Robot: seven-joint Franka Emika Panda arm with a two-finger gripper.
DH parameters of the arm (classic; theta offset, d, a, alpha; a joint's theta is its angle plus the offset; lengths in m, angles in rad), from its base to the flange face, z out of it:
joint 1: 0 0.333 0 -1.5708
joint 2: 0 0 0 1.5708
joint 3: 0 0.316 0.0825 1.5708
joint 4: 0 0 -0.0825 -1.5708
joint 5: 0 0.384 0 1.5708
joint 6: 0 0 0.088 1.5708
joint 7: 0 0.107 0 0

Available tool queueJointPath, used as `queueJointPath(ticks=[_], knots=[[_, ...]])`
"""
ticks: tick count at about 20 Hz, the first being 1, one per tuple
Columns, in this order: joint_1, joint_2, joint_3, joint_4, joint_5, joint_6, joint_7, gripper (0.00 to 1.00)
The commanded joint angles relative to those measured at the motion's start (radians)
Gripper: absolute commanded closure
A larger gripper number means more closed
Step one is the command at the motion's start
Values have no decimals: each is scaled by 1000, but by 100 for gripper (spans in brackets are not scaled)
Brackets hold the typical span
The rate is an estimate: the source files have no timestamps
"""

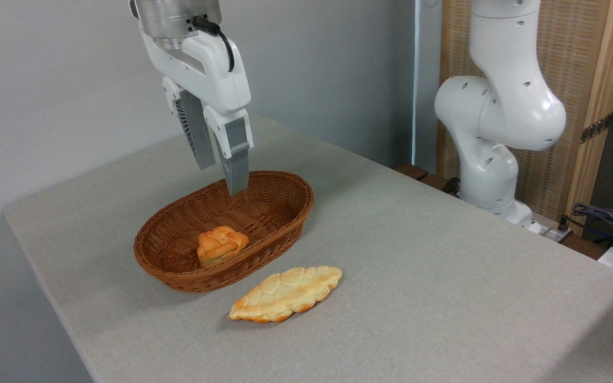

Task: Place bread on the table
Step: 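Lower the open gripper into the wicker basket toward the orange roll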

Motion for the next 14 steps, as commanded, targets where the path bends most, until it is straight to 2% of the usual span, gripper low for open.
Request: queueJointPath(ticks=[1,7,9,11,14], knots=[[0,-9,-1,-7,5,13,-1,0],[0,-9,-1,-7,5,14,-2,0],[-2,-9,-4,-18,-12,27,-5,0],[-2,-10,-46,-65,-62,82,-8,0],[-17,-12,-84,-136,-67,197,-5,0]])
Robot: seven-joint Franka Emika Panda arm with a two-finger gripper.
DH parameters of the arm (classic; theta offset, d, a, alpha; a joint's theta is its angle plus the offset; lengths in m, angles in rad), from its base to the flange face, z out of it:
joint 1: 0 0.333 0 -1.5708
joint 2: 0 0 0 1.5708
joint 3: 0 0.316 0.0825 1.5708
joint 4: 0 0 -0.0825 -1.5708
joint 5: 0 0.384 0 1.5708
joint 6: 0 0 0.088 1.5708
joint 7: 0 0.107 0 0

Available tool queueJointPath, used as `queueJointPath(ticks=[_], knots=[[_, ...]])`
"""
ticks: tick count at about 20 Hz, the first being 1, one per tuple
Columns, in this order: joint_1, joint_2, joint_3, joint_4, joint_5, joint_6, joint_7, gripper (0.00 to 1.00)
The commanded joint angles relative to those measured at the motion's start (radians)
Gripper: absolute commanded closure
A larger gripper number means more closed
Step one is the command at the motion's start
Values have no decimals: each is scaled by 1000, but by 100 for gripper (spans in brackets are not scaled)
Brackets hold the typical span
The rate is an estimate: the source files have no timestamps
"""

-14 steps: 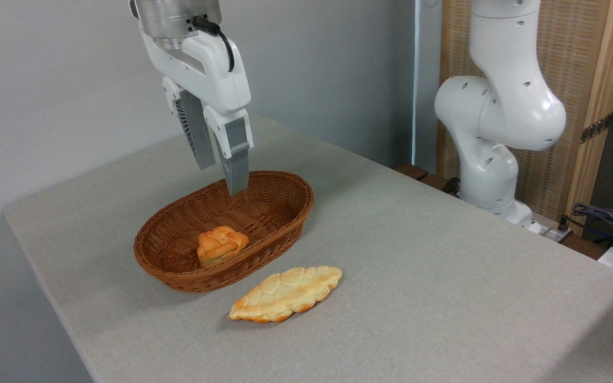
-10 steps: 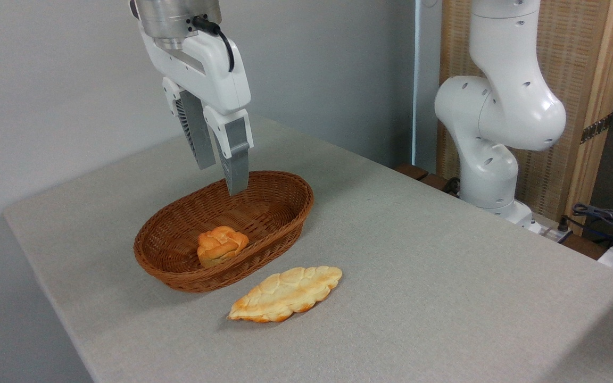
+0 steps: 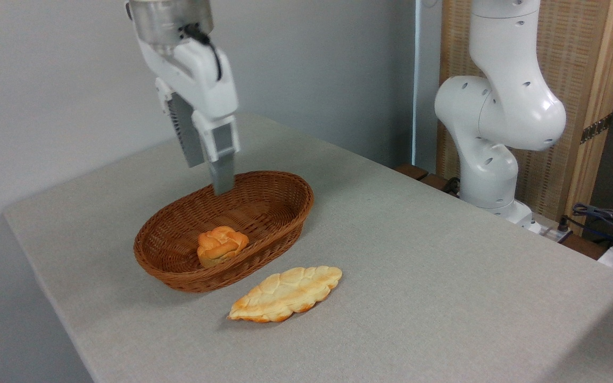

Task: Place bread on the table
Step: 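Lower the open gripper into the wicker basket toward the orange roll, then close the gripper on the orange roll and lift it from the basket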

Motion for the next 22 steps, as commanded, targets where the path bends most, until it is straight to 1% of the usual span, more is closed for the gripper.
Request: queueJointPath(ticks=[1,3,5,6,8,9,10,11,15,19,20,21,22], knots=[[-24,-10,-45,-101,-17,133,-1,0],[-35,-7,-73,-165,0,210,4,0],[-44,-7,-98,-244,64,316,11,0],[-46,0,-107,-270,86,350,11,0],[-52,18,-113,-293,116,373,34,0],[-59,27,-113,-305,142,373,57,0],[-72,32,-114,-324,184,375,73,0],[-72,35,-115,-334,208,378,77,0],[-86,75,-121,-336,207,402,79,0],[-101,112,-122,-339,202,404,79,0],[-102,118,-124,-339,202,404,77,2],[-103,119,-124,-339,201,404,79,27],[-103,118,-124,-338,198,404,80,45]])
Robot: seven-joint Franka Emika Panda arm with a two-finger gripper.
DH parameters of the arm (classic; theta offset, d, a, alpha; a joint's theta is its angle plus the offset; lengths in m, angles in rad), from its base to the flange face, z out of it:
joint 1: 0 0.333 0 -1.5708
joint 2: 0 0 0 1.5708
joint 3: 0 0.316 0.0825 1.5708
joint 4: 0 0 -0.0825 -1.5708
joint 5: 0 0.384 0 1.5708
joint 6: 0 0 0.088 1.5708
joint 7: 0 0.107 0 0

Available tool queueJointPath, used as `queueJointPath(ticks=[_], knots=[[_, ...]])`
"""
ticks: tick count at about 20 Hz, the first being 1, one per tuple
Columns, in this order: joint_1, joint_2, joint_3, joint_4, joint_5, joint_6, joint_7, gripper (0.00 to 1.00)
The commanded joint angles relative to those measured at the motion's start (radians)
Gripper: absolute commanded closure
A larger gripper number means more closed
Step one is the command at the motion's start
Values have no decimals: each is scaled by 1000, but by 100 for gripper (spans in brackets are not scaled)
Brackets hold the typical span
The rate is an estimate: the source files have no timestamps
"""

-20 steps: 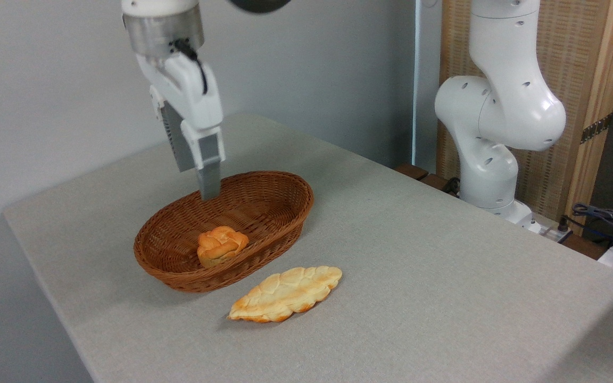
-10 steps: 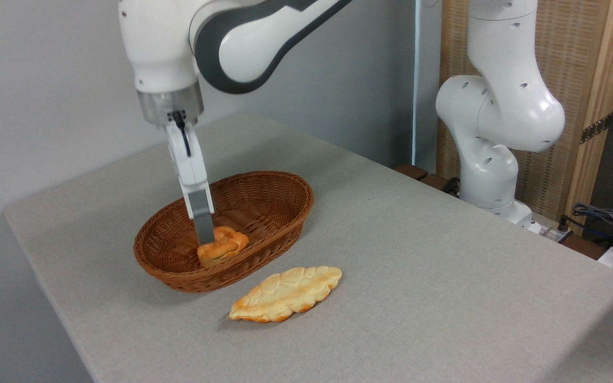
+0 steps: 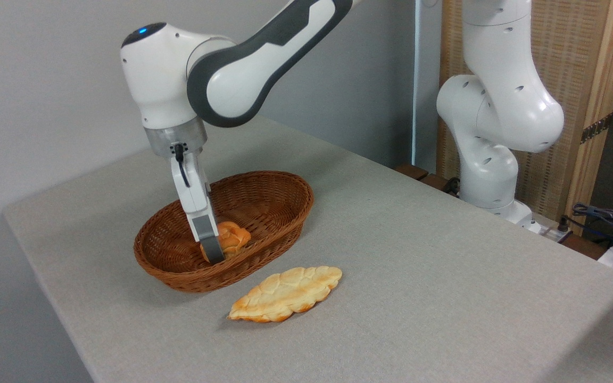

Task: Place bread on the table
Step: 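Close the gripper on the orange roll and lift it from the basket, then carry the roll over the basket rim and lower it onto the table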

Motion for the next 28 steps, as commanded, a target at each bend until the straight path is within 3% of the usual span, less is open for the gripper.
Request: queueJointPath(ticks=[1,2,4,12,15,18,21,25,28], knots=[[-7,1,4,-6,1,23,15,64],[-7,1,4,-6,1,21,15,72],[-7,1,4,-6,1,21,16,77],[-5,-6,4,0,-2,14,18,77],[-2,-9,13,54,-83,-5,10,81],[-1,-9,29,133,-82,-115,12,83],[2,-9,90,208,-75,-189,18,81],[60,-3,208,210,-78,-175,152,78],[79,9,257,208,-78,-143,204,78]])
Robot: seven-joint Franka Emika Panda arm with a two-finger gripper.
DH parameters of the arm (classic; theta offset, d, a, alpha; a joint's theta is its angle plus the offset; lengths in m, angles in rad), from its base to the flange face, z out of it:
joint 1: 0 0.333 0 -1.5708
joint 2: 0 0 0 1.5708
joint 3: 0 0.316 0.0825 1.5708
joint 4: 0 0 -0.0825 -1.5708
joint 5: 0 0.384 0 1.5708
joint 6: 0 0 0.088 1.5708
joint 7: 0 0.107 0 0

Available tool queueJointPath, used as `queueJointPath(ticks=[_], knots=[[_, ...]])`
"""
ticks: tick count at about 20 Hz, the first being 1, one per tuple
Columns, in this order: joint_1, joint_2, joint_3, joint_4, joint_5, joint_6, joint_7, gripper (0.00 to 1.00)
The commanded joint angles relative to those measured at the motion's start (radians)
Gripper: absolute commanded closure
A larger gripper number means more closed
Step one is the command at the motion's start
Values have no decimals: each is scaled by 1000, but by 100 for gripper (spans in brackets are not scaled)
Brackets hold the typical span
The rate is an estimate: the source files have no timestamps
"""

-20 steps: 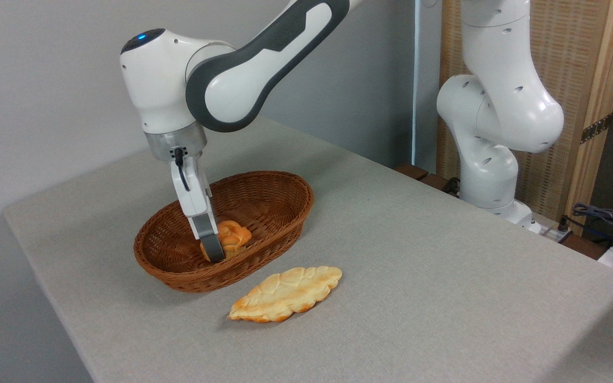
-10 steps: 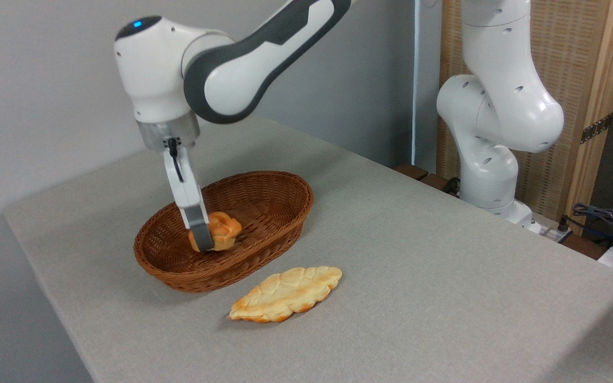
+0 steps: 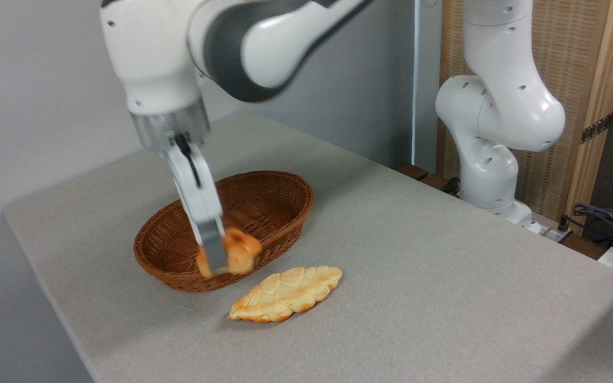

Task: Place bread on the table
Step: 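Carry the roll over the basket rim and lower it onto the table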

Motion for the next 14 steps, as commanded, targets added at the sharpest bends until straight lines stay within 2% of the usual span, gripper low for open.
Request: queueJointPath(ticks=[1,3,5,6,7,9,10,14], knots=[[26,17,44,9,-13,29,50,78],[49,43,46,7,-13,57,65,77],[70,80,46,6,-7,90,68,70],[75,100,46,6,17,107,73,65],[81,119,46,6,51,119,73,53],[87,142,46,4,104,153,68,7],[87,145,46,6,108,162,62,0],[92,142,46,6,103,163,57,0]])
